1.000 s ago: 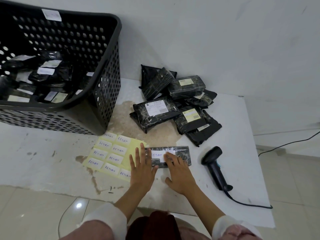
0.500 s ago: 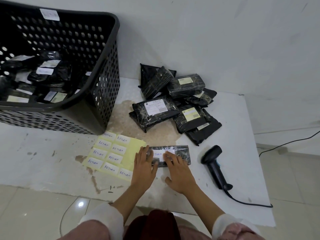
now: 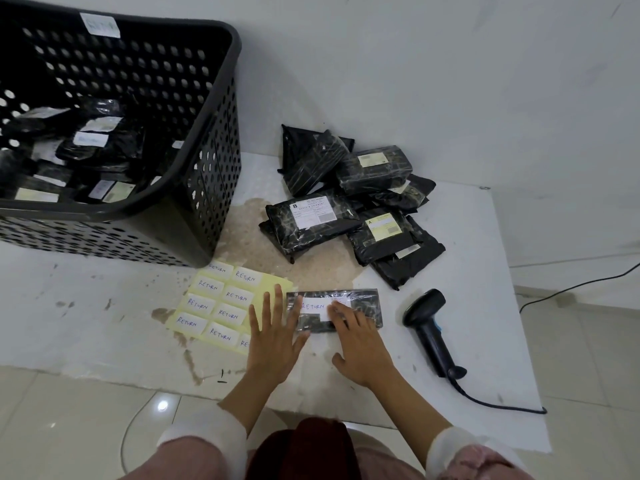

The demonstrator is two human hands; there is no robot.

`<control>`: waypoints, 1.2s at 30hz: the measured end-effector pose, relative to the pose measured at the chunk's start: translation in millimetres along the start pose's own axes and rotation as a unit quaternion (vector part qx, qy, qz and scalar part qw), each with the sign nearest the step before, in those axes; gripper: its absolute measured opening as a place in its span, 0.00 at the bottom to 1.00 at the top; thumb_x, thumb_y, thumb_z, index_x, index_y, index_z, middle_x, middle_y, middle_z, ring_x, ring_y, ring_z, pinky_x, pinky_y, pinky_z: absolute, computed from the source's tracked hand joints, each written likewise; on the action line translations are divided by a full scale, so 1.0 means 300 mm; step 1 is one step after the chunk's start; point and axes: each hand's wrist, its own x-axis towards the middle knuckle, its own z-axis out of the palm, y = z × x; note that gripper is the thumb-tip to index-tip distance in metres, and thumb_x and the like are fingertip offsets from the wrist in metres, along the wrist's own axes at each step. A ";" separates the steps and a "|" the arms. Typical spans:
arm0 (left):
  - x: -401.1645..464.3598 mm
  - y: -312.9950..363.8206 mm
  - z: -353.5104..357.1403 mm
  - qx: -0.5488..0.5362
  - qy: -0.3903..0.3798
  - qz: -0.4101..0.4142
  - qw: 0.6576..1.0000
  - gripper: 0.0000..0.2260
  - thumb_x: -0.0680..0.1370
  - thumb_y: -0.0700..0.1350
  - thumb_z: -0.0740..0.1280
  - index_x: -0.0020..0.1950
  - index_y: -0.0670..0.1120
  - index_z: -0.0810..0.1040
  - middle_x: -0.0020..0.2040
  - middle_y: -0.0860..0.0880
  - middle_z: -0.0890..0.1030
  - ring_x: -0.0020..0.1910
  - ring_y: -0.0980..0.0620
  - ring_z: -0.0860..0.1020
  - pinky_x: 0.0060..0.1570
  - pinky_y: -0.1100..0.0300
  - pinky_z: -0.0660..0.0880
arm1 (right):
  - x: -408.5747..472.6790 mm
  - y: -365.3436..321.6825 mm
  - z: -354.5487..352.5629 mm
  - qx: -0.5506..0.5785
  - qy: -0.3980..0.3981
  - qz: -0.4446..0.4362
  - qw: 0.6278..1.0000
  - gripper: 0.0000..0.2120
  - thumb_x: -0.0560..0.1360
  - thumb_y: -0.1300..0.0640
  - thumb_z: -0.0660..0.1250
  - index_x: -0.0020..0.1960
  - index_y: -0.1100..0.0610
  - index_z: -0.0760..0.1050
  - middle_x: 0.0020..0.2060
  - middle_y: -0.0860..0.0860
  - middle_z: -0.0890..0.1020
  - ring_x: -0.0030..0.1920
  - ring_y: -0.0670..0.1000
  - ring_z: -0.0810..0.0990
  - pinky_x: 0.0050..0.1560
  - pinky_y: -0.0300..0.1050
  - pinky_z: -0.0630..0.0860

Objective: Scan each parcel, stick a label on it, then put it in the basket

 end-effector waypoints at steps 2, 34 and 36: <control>0.000 0.001 -0.004 -0.003 0.000 -0.013 1.000 0.31 0.77 0.63 0.41 0.76 0.50 0.59 0.76 0.39 0.60 0.73 0.37 0.62 0.67 0.37 0.64 | -0.001 0.001 0.001 0.000 -0.002 -0.002 1.000 0.39 0.75 0.49 0.61 0.79 0.54 0.45 0.77 0.48 0.48 0.73 0.53 0.55 0.74 0.48 0.53; 0.103 0.083 -0.194 -0.507 0.056 -0.201 0.836 0.30 0.73 0.40 0.71 0.72 0.47 0.64 0.59 0.43 0.72 0.51 0.45 0.77 0.47 0.55 0.75 | 0.013 0.002 -0.047 0.277 0.167 0.098 0.941 0.18 0.79 0.54 0.64 0.67 0.55 0.73 0.65 0.47 0.70 0.67 0.48 0.68 0.70 0.42 0.64; 0.121 0.077 -0.269 -0.534 0.089 -0.159 0.826 0.23 0.73 0.41 0.72 0.66 0.46 0.72 0.55 0.47 0.75 0.51 0.48 0.78 0.50 0.60 0.76 | 0.028 0.000 -0.101 0.301 0.228 0.118 0.918 0.14 0.78 0.58 0.65 0.64 0.56 0.75 0.60 0.48 0.71 0.62 0.50 0.72 0.65 0.46 0.70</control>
